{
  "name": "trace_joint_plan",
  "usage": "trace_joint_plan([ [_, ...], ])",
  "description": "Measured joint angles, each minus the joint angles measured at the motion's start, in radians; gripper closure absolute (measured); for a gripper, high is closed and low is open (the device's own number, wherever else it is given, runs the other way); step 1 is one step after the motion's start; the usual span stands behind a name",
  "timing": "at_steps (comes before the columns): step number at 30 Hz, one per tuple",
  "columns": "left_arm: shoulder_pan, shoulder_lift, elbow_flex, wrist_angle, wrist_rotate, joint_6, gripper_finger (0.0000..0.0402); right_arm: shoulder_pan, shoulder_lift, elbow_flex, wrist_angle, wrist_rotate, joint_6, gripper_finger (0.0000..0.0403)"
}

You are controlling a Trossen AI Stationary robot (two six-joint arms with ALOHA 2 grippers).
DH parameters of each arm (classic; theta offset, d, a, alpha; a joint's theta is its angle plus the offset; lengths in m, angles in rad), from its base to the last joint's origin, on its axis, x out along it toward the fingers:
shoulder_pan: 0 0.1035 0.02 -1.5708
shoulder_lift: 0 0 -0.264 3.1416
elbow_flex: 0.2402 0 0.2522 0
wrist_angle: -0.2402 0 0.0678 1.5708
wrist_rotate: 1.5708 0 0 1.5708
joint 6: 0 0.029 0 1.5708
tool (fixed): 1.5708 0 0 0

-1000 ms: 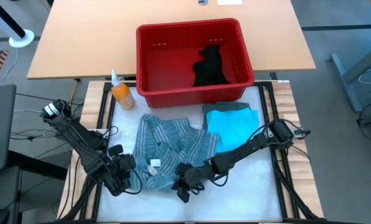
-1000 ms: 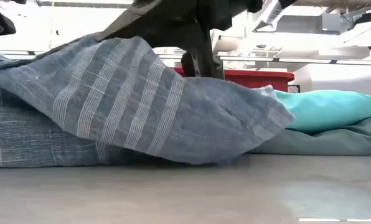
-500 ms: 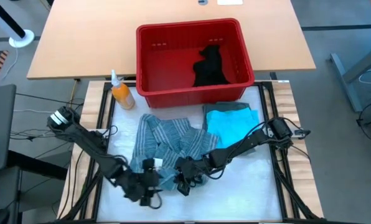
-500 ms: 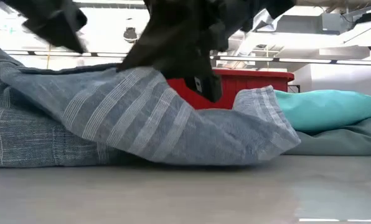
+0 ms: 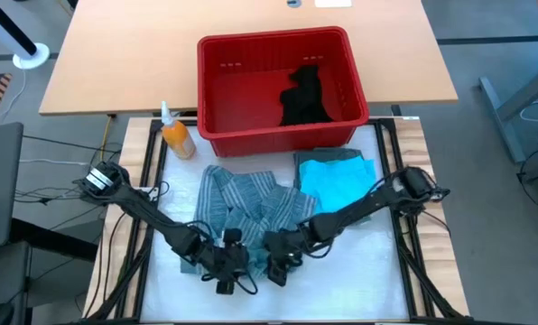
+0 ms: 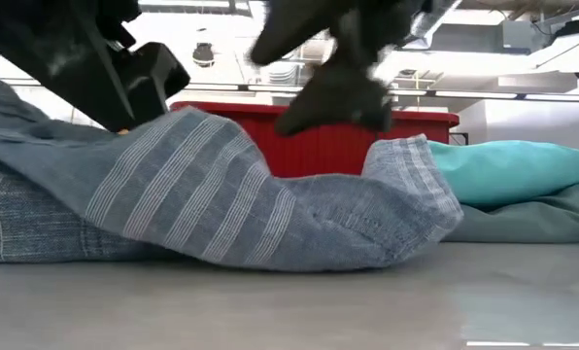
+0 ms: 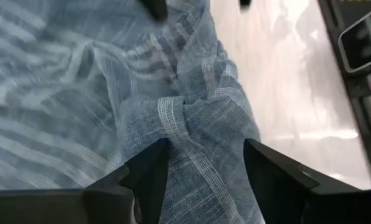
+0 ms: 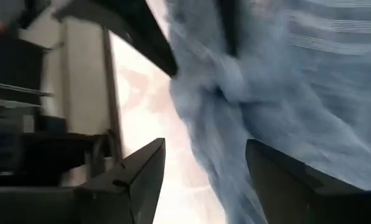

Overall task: Fold Laundry from Bin
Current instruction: Fold the blue patterned polo shirt

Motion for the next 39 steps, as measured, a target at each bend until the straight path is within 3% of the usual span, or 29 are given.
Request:
trace_joint_plan([
  [4,-0.028,0.000,0.000,-0.030,-0.005,-0.066,0.0214,0.085,-0.006,-0.001,-0.075,0.177,-0.008,0.0154],
  [10,-0.071,-0.003,0.005,-0.067,-0.001,-0.136,0.0228,0.117,0.060,-0.002,-0.004,0.273,-0.079,0.0155],
  [19,-0.110,-0.123,0.005,-0.191,-0.024,-0.202,0.0244,0.112,0.122,-0.003,0.081,0.251,-0.078,0.0155],
  [24,-0.099,-0.207,0.010,-0.023,-0.115,-0.006,0.0250,0.112,0.135,-0.003,0.097,0.253,-0.078,0.0155],
  [27,-0.065,-0.198,0.013,0.092,-0.074,0.141,0.0251,0.111,0.148,-0.003,0.119,0.252,-0.078,0.0155],
  [39,0.058,-0.059,0.011,0.236,0.122,0.169,0.0235,0.130,0.144,-0.003,0.096,0.251,-0.040,0.0155],
])
